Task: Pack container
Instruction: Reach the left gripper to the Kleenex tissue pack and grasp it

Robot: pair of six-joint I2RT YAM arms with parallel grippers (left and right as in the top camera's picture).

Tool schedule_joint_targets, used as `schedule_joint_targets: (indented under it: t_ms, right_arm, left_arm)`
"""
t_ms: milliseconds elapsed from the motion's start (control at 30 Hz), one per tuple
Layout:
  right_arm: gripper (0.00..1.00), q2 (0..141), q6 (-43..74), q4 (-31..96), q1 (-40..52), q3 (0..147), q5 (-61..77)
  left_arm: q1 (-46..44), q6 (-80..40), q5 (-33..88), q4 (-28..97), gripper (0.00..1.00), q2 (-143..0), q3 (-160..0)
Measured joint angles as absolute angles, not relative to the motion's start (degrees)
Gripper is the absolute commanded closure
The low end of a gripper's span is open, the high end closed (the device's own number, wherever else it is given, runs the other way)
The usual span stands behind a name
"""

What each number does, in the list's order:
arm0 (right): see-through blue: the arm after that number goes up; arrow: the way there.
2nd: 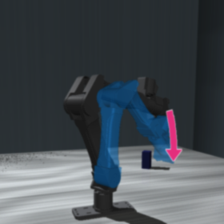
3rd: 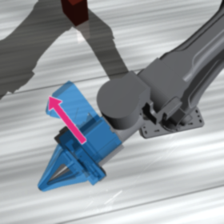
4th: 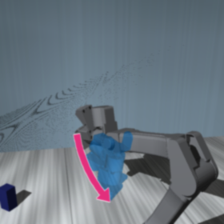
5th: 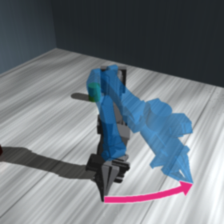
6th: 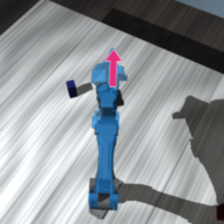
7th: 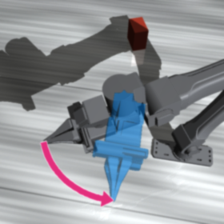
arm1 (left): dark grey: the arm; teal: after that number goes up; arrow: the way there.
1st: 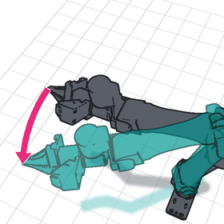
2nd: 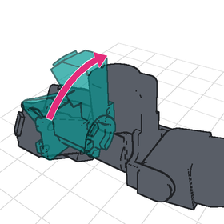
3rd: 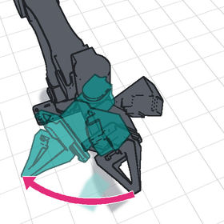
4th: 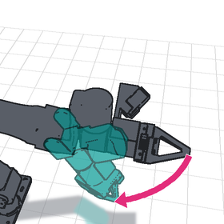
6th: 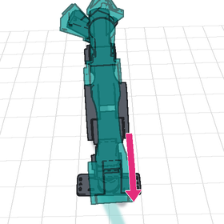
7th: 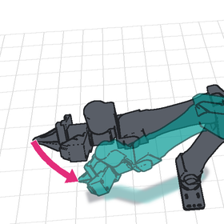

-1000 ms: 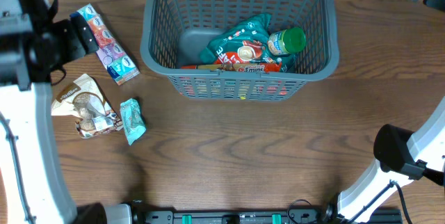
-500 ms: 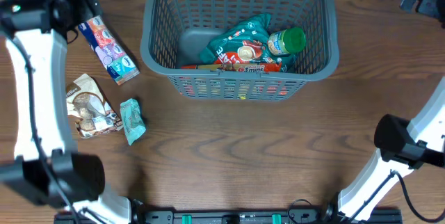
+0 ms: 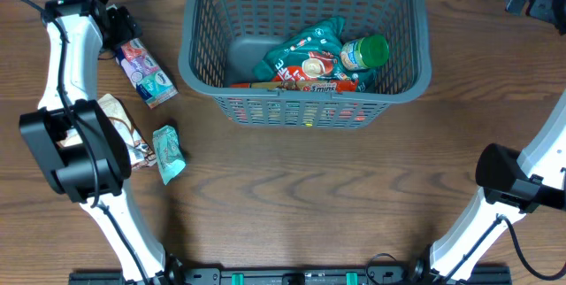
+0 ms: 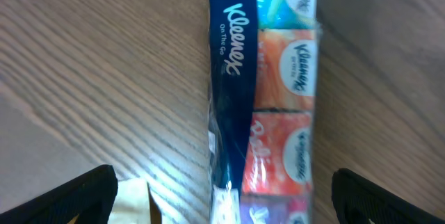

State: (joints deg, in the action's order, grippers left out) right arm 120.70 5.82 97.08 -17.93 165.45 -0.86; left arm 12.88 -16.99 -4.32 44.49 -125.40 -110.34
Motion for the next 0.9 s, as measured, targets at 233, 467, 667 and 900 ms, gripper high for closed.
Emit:
schedule_joint_targets:
  t_ms: [233,467,667,900]
  right_arm:
    - [0.01,120.70,5.82,97.08,-17.47,165.45,-0.86]
    - [0.01,120.70,5.82,97.08,-16.14,165.45,-0.89]
    - [0.01,120.70,5.82,97.08,-14.55,165.45,-0.86]
    - [0.01,120.70,5.21,97.08,-12.99,165.45,-0.84]
  left_arm:
    - [12.97,-16.47,-3.14,42.96,0.01,-127.28,-110.34]
    - [12.97,-16.51,1.91,42.92,0.01,-127.52,-110.34]
    - [12.97,-16.51,3.09,42.26,0.01,-127.52,-110.34]
    - [12.97,-16.53,3.09,41.98,0.01,-129.36,-110.37]
